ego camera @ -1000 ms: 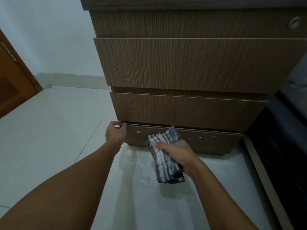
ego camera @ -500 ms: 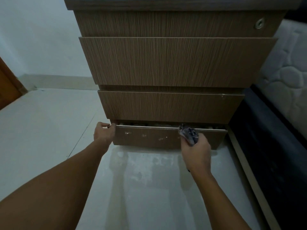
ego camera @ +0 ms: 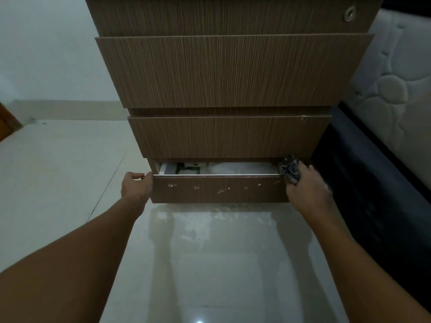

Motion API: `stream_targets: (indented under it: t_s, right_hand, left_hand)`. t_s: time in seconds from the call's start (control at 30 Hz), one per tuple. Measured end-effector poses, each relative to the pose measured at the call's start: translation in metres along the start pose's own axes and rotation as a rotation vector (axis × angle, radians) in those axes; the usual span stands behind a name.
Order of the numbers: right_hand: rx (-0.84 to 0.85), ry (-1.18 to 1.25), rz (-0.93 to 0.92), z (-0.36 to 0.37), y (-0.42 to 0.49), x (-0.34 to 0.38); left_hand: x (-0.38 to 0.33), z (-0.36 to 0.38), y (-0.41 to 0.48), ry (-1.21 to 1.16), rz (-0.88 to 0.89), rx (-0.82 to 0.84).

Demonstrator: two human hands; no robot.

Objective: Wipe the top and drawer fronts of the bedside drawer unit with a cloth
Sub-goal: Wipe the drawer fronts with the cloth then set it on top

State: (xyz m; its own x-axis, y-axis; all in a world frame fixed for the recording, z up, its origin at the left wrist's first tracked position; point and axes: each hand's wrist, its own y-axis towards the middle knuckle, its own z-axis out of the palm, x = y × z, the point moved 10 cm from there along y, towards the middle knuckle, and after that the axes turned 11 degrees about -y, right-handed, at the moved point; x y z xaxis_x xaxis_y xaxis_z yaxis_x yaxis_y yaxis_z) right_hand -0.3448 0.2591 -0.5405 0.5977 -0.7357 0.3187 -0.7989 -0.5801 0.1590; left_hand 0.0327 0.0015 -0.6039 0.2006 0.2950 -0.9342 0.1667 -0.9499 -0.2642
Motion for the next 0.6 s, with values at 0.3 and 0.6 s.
stream_targets:
  t_s: [0.3, 0.6]
  right_hand:
    - [-0.011, -0.113, -0.103, 0.031, 0.001, 0.028]
    - [-0.028, -0.065, -0.296, 0.049, -0.030, 0.114]
  left_hand:
    - [0.003, 0.002, -0.002, -0.079, -0.015, 0.000]
    - [0.003, 0.002, 0.002, -0.112, -0.054, 0.027]
